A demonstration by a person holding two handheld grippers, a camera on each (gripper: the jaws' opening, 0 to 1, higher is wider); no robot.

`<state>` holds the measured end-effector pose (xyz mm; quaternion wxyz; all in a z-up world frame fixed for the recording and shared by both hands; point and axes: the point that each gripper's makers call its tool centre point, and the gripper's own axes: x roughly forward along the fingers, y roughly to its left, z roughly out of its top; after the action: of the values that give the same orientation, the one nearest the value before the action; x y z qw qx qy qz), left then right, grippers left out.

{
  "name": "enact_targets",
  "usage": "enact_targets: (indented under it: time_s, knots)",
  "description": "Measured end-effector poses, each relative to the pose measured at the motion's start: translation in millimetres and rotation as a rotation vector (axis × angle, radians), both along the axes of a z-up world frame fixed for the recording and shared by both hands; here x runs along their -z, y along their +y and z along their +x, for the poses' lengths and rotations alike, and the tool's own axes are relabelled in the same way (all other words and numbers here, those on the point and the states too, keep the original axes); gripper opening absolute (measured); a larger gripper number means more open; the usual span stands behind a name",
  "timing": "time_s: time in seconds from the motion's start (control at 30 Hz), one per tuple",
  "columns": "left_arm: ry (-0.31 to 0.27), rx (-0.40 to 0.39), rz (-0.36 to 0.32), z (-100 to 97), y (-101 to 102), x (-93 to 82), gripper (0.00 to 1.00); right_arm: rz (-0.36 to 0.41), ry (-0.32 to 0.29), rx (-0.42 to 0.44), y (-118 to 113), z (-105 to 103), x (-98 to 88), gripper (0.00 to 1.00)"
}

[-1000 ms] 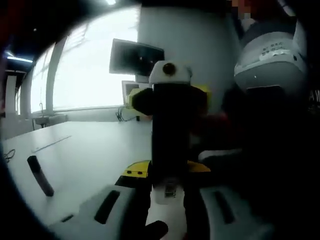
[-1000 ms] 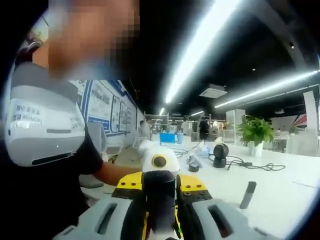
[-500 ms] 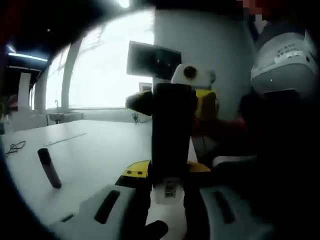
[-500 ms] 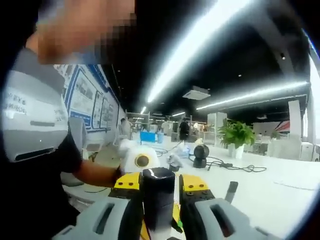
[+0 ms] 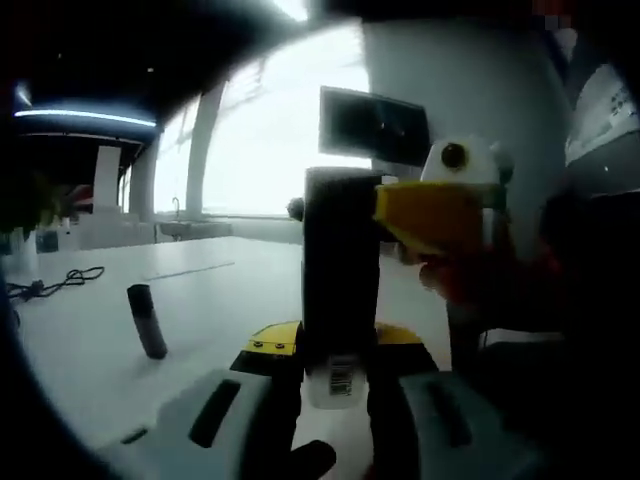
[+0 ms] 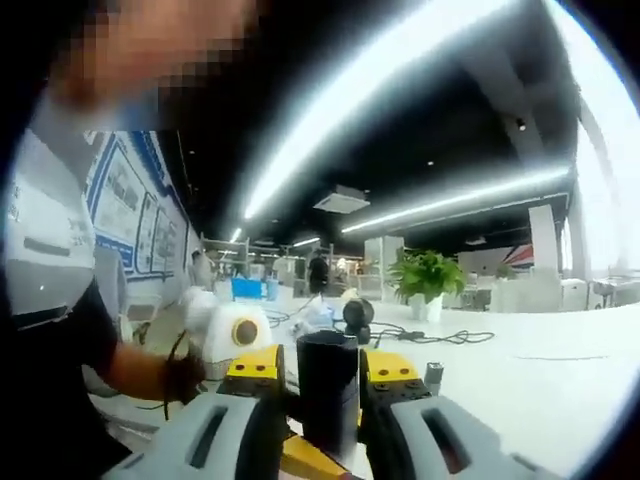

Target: Pick up cosmetic bottle twist off cap place on table pick up cap screw tight cap place on table

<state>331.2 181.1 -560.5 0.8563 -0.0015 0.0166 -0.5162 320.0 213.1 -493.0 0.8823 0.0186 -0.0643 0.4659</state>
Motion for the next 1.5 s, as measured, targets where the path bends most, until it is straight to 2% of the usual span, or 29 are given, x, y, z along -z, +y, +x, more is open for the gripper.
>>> enact_targets:
  time_s: [0.1, 0.23, 0.3, 0.47, 0.7, 0.8, 0.97, 1.17, 1.33, 1.4, 1.5]
  knots:
    - [-0.004, -0.051, 0.001, 6.1, 2, 0.4, 0.14, 0.023, 0.008, 0.026, -2, 3, 2.5, 0.23]
    - [-0.040, -0.106, 0.050, 8.6, 2, 4.4, 0.14, 0.041, 0.017, 0.068, -4, 6, 5.8, 0.23]
    - [-0.031, -0.119, 0.034, 8.9, 1, 6.5, 0.14, 0.035, 0.010, 0.091, -5, 8, 6.9, 0.23]
    - [-0.023, -0.173, 0.051, 11.8, 2, 15.5, 0.14, 0.013, -0.008, 0.141, -4, 8, 5.2, 0.22]
    - [-0.013, -0.228, 0.023, 13.6, 6, 14.5, 0.14, -0.018, -0.034, 0.198, -5, 11, 3.7, 0.22]
    - [-0.025, -0.249, 0.026, 13.8, 7, 11.7, 0.14, -0.003, -0.027, 0.193, -4, 11, 2.7, 0.22]
    - [-0.036, -0.259, 0.029, 14.9, 7, 9.2, 0.14, 0.006, -0.025, 0.199, -6, 13, 1.6, 0.23]
    - [-0.019, -0.261, 0.027, 16.1, 5, 11.5, 0.14, -0.014, -0.021, 0.218, -4, 16, 5.5, 0.22]
    - [-0.051, -0.280, 0.060, 16.4, 3, 11.9, 0.14, -0.022, -0.021, 0.233, -4, 19, 6.0, 0.20]
    - [-0.057, -0.282, 0.068, 16.5, 3, 12.2, 0.14, -0.034, -0.014, 0.238, -4, 20, 7.8, 0.17]
    - [-0.047, -0.279, 0.071, 16.1, 3, 14.7, 0.14, -0.031, 0.000, 0.242, -6, 21, 10.2, 0.17]
